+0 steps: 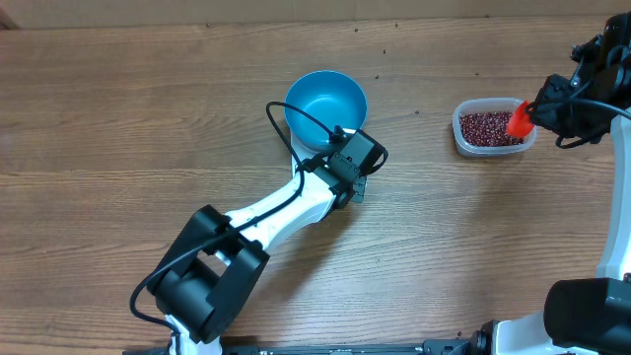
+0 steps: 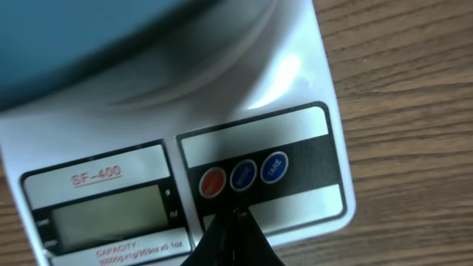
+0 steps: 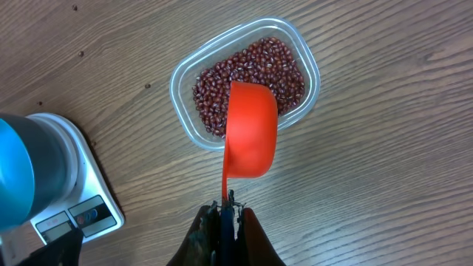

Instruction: Scoop item into bowl and weigh 150g on scale

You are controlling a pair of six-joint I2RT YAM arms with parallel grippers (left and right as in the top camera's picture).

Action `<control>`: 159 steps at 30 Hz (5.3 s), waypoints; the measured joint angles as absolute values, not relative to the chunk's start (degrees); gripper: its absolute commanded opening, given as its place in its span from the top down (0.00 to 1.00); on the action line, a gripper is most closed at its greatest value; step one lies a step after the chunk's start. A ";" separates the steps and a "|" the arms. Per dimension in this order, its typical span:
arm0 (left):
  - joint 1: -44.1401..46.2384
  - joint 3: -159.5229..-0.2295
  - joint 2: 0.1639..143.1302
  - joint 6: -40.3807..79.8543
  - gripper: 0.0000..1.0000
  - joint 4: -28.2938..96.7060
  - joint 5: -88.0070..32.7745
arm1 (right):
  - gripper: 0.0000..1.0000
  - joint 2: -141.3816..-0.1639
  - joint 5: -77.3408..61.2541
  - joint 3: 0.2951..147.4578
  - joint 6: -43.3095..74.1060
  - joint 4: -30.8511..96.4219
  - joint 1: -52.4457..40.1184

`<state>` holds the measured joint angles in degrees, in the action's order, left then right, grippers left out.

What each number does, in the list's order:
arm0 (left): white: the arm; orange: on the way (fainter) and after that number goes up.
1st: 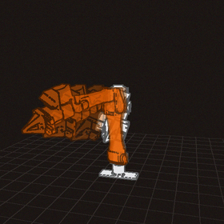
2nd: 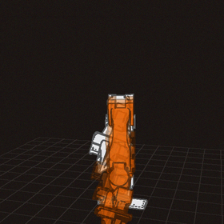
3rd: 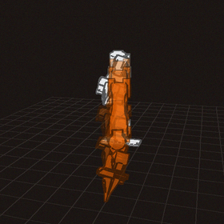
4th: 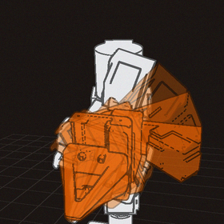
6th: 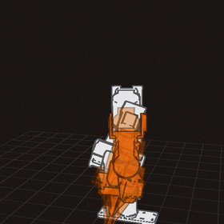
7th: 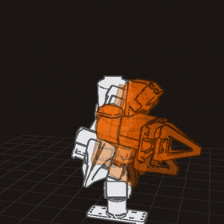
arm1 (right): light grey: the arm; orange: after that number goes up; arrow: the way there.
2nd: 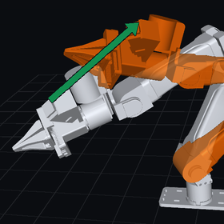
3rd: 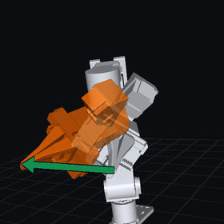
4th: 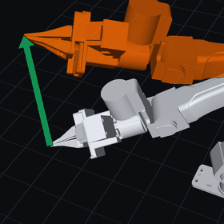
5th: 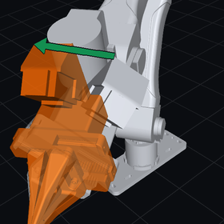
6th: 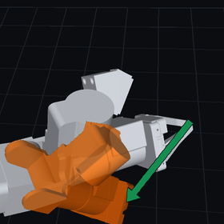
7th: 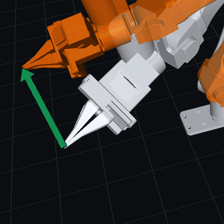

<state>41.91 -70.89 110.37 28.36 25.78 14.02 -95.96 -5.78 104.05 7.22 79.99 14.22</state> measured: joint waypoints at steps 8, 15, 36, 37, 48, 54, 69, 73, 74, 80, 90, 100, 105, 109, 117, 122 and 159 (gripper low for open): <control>41.91 -70.87 111.90 26.81 0.96 24.40 16.12 | 0.96 -95.96 -5.76 104.05 7.25 80.18 14.22; 41.91 -70.87 111.90 26.81 0.96 23.64 17.15 | 0.96 -95.96 -5.76 104.05 7.20 80.18 14.22; 41.91 -70.85 112.42 26.81 0.96 22.41 18.70 | 0.96 -95.96 -5.78 104.05 7.20 80.73 14.22; 41.91 -70.85 112.42 26.81 0.96 22.37 18.72 | 0.96 -95.96 -5.78 104.05 7.20 80.79 14.22; 41.10 -70.32 112.99 26.81 0.96 20.08 18.76 | 0.96 -95.96 -5.78 104.05 6.37 81.60 14.22; 41.10 -70.32 113.56 26.81 0.96 18.39 19.49 | 0.96 -95.96 -5.76 104.05 6.20 81.73 14.22; 41.12 -70.67 113.54 26.57 0.96 20.62 17.54 | 0.96 -95.96 -5.76 104.05 6.15 82.00 14.22; 41.10 -70.87 113.54 26.63 0.96 21.47 17.34 | 0.96 -95.96 -5.76 104.05 6.13 82.08 14.22; 41.10 -70.87 113.54 26.65 0.96 21.52 17.34 | 0.96 -95.96 -5.74 104.05 6.15 82.06 14.22; 41.12 -70.91 113.54 27.09 0.96 21.85 17.34 | 0.96 -95.96 -5.76 104.05 6.15 82.13 14.22; 41.12 -71.92 113.08 26.89 0.96 25.65 15.92 | 0.96 -95.96 -5.76 104.05 6.15 82.13 14.22; 41.10 -79.18 102.98 23.62 0.96 40.25 8.45 | 0.96 -95.96 -5.74 104.05 6.13 81.91 14.22; 40.66 -84.33 91.77 17.63 0.96 45.69 5.91 | 0.96 -95.96 -5.76 104.05 6.13 81.91 14.22; 37.98 -84.97 85.21 12.69 0.96 48.93 4.80 | 0.96 -95.96 -5.76 104.05 5.98 81.87 14.22; 28.99 -84.95 83.68 3.07 0.96 49.95 -2.96 | 0.96 -95.96 -5.76 104.05 5.96 81.69 14.22; 26.09 -84.95 83.68 0.23 0.96 49.12 -5.41 | 0.96 -95.96 -5.76 104.05 5.98 81.69 14.22; 24.97 -84.95 77.93 -7.25 0.76 53.19 -6.46 | 0.96 -95.96 -5.76 104.05 5.98 81.06 14.22</control>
